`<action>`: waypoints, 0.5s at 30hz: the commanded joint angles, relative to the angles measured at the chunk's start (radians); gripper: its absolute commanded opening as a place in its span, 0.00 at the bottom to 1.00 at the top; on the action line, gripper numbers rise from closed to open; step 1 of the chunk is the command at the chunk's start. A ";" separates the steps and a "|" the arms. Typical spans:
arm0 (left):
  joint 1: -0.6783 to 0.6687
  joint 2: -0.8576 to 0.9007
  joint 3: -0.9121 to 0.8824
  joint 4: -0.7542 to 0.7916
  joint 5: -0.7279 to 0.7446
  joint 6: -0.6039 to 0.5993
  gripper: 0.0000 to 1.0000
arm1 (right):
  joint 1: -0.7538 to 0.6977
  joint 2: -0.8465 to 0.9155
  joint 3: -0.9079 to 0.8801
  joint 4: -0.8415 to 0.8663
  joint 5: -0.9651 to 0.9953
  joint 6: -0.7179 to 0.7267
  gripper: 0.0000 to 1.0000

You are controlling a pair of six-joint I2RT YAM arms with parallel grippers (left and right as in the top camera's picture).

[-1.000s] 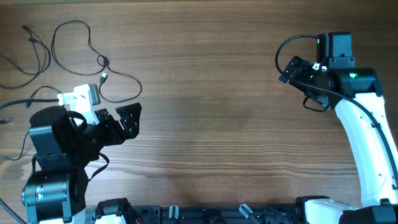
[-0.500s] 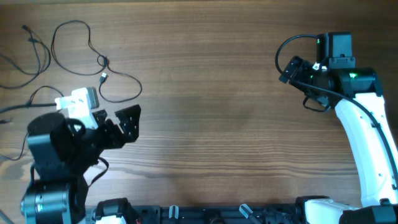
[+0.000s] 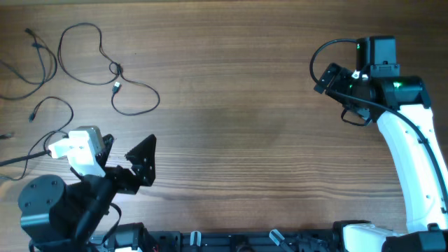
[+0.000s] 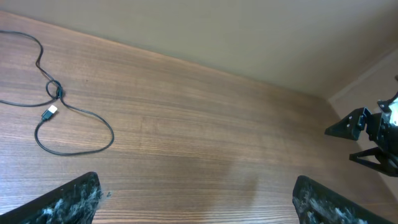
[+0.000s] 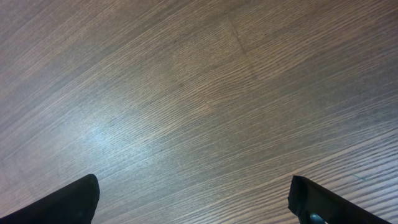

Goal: Untangle cables

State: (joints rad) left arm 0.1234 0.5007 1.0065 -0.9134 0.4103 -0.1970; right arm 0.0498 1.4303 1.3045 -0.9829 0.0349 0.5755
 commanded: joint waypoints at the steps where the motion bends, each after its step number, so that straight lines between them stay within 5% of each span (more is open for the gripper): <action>1: -0.031 -0.067 -0.006 0.002 0.008 -0.006 1.00 | 0.003 -0.007 0.012 0.003 0.020 0.004 1.00; 11: -0.055 -0.287 -0.006 0.000 0.001 -0.004 1.00 | 0.003 -0.007 0.012 0.003 0.020 0.004 1.00; 15: -0.079 -0.316 -0.006 -0.005 -0.132 0.013 1.00 | 0.003 -0.007 0.012 0.003 0.020 0.004 1.00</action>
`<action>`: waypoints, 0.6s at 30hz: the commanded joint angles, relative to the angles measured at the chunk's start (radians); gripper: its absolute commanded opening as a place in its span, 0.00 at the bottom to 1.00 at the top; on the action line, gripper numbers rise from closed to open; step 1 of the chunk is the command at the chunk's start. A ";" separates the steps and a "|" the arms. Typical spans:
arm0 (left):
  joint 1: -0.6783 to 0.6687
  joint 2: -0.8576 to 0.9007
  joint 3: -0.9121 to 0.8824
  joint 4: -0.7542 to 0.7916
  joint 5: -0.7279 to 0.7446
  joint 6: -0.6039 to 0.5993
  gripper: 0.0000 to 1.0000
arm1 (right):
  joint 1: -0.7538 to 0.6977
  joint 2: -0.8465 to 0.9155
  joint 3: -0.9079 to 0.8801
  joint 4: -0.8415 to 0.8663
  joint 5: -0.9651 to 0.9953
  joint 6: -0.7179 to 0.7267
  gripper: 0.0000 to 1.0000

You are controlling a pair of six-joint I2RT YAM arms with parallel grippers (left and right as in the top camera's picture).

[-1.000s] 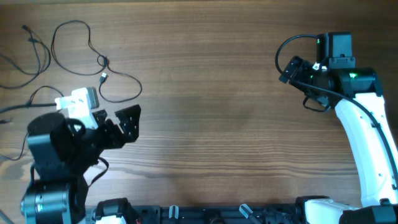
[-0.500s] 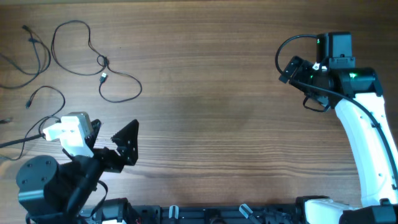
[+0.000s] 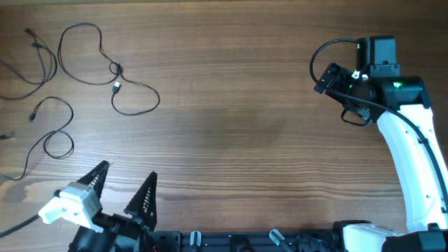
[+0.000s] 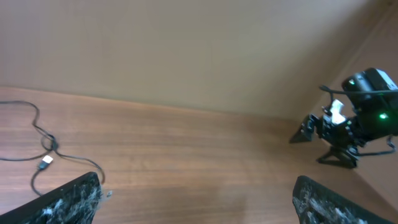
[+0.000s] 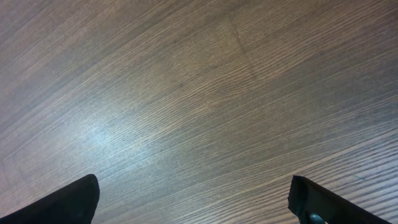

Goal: Untangle cables

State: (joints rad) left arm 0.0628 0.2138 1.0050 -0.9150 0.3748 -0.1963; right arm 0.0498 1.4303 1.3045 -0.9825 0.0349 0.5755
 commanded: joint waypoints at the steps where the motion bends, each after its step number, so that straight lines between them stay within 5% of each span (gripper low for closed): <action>1: -0.022 -0.039 -0.005 -0.013 -0.096 0.012 1.00 | 0.003 -0.007 0.012 0.002 0.020 0.004 1.00; 9: -0.026 -0.138 -0.005 -0.175 -0.115 0.013 1.00 | 0.003 -0.007 0.012 0.002 0.020 0.004 1.00; 18: -0.026 -0.209 -0.106 -0.026 -0.172 0.013 1.00 | 0.003 -0.007 0.012 0.002 0.020 0.003 1.00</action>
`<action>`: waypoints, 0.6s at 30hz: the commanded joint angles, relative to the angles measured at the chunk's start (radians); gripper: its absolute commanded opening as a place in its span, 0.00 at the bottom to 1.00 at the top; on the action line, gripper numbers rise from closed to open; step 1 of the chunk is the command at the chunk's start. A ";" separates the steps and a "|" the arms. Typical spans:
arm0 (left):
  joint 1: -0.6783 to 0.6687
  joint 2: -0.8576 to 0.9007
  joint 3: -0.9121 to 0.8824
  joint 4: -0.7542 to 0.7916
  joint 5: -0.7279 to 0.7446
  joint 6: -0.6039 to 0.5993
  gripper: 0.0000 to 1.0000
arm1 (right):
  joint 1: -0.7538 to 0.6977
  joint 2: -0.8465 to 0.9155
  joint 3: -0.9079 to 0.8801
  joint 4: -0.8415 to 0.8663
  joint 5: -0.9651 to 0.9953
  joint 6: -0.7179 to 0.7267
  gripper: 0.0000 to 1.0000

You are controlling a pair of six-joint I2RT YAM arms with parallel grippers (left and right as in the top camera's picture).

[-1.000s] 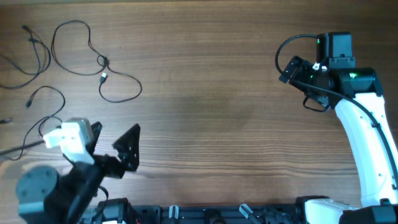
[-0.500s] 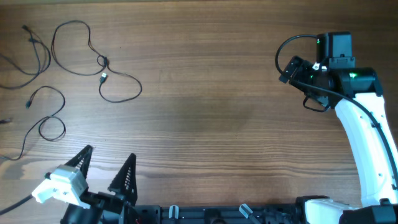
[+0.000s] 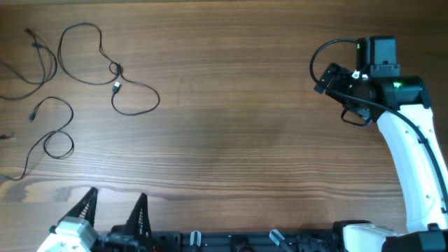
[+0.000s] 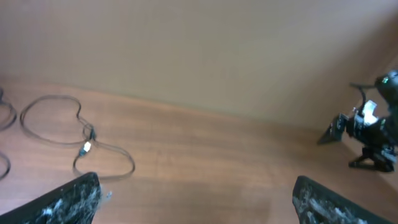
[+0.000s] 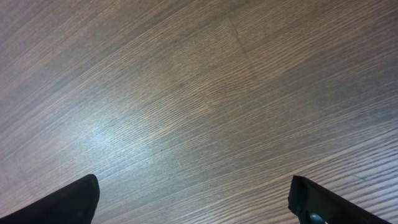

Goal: Untangle cables

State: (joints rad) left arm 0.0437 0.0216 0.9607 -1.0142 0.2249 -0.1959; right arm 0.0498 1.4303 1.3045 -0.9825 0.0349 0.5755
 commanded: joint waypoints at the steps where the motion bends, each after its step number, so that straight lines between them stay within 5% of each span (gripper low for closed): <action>1: -0.007 -0.017 -0.084 0.108 -0.021 0.012 1.00 | 0.003 -0.007 0.012 0.002 0.020 0.004 1.00; 18: -0.007 -0.018 -0.633 0.735 -0.029 0.061 1.00 | 0.003 -0.007 0.012 0.002 0.020 0.004 1.00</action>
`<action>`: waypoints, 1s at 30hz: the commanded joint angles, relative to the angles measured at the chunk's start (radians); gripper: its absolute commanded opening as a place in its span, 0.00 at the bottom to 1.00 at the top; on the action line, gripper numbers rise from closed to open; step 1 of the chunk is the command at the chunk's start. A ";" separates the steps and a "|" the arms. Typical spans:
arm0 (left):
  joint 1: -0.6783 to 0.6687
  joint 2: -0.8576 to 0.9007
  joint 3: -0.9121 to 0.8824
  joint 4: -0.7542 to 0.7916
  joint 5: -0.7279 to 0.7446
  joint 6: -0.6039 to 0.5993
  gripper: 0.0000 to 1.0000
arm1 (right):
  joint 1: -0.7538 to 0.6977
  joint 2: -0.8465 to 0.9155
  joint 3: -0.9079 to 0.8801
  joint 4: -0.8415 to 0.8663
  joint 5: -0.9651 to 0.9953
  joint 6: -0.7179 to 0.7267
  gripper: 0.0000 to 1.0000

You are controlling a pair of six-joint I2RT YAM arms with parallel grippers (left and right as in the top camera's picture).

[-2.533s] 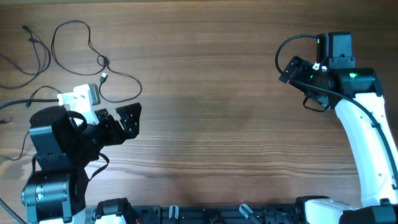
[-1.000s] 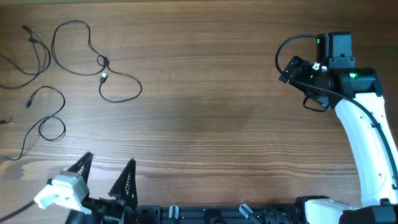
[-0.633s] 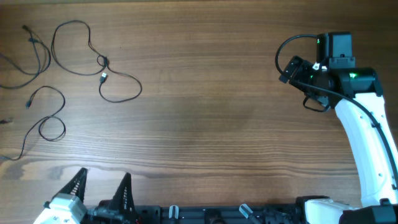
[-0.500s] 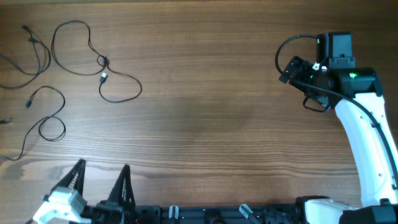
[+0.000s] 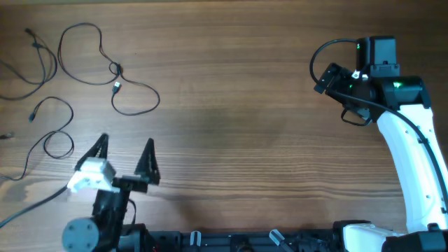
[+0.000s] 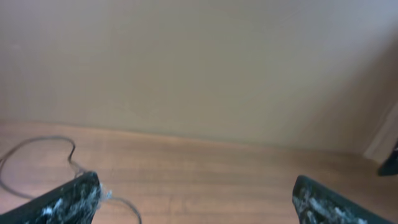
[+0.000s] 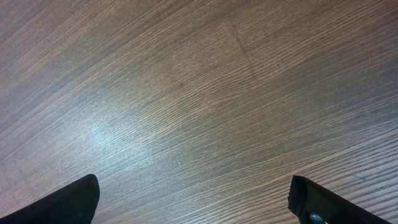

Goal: Untangle cables

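Thin black cables lie at the table's far left in the overhead view. One looped cable (image 5: 84, 31) crosses itself near a silver plug (image 5: 117, 87). A second cable (image 5: 43, 59) runs off the left edge, and a third cable (image 5: 59, 143) curls below them. My left gripper (image 5: 124, 155) is open and empty near the front left, below and to the right of the third cable's loop. In the left wrist view, part of a cable (image 6: 37, 144) shows beyond the left gripper (image 6: 199, 202). My right gripper (image 5: 323, 78) is at the far right, away from the cables. The right wrist view shows this right gripper (image 7: 196, 202) open over bare wood.
The wooden table (image 5: 231, 126) stretches between the two arms. A beige wall (image 6: 199, 62) fills most of the left wrist view. The right arm's white link (image 5: 413, 161) runs along the right side, with its own black lead (image 5: 322, 52) looping by the wrist.
My left gripper has moved from the table's very front edge farther onto the table, closer to the cables, still open. The cables and the right arm have not moved.
My left gripper stood open at the front left, right of the curled cable. It was then nearer the front edge, then at the very edge. Now it is back on the table near the cables. The cables lie as before, and the right gripper stayed open and still.
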State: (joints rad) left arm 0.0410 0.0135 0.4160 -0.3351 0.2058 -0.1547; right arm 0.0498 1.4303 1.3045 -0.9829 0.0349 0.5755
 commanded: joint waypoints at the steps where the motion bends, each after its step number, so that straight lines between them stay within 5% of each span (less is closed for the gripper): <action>1: -0.005 -0.010 -0.131 0.087 -0.010 0.020 1.00 | 0.003 -0.007 0.012 0.003 0.020 0.004 1.00; 11: -0.005 -0.010 -0.411 0.406 -0.018 0.021 1.00 | 0.003 -0.007 0.012 0.003 0.020 0.004 1.00; 17: -0.005 -0.010 -0.410 0.272 -0.017 0.096 1.00 | 0.003 -0.007 0.012 0.003 0.020 0.004 1.00; 30: -0.005 -0.010 -0.410 0.274 -0.024 0.098 1.00 | 0.003 -0.007 0.012 0.003 0.020 0.003 1.00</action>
State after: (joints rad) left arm 0.0410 0.0135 0.0101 -0.0551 0.1932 -0.0792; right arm 0.0498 1.4303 1.3045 -0.9829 0.0349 0.5755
